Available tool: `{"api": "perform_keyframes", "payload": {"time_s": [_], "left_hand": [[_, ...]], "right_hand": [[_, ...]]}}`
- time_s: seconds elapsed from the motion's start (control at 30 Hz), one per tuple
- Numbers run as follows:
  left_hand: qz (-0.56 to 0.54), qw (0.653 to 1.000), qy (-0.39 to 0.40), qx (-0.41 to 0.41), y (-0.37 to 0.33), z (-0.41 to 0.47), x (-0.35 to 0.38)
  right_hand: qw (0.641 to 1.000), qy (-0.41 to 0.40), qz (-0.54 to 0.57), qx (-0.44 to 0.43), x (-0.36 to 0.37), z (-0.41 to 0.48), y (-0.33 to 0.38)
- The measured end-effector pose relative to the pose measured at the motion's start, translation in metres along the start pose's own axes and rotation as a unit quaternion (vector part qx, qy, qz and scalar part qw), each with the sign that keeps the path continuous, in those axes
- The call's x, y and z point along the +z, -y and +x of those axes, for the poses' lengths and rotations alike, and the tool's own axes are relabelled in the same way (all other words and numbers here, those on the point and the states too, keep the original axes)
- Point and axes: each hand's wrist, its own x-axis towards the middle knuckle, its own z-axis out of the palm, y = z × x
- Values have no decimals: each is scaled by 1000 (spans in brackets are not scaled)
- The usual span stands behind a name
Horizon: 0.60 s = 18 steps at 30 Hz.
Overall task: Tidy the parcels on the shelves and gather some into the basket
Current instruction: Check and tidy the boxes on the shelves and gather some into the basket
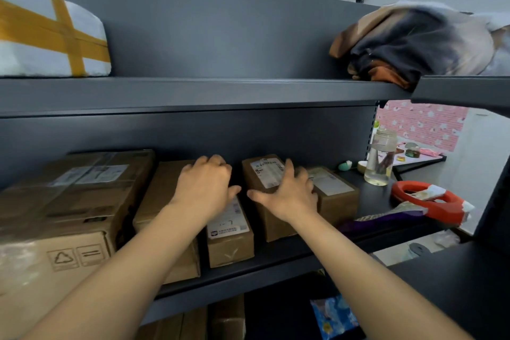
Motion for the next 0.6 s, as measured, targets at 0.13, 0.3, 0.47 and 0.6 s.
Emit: {"api": "perform_keyframes", "payload": {"time_s": [0.13, 0.3, 0.47, 0.6], "left_hand": [[-4, 998, 44, -47, 25, -8, 7], [-75, 990, 82, -87, 32, -12, 17], [-95, 988, 72, -99, 34, -12, 22], [-91, 988, 73, -103, 35, -11, 23]], "right_hand": [[999, -13, 32, 34, 11, -5, -7], [989, -66, 129, -13, 21, -15, -24], [975, -138, 166, -44, 38, -33, -35], [971, -157, 174, -47, 43, -36, -37]]}}
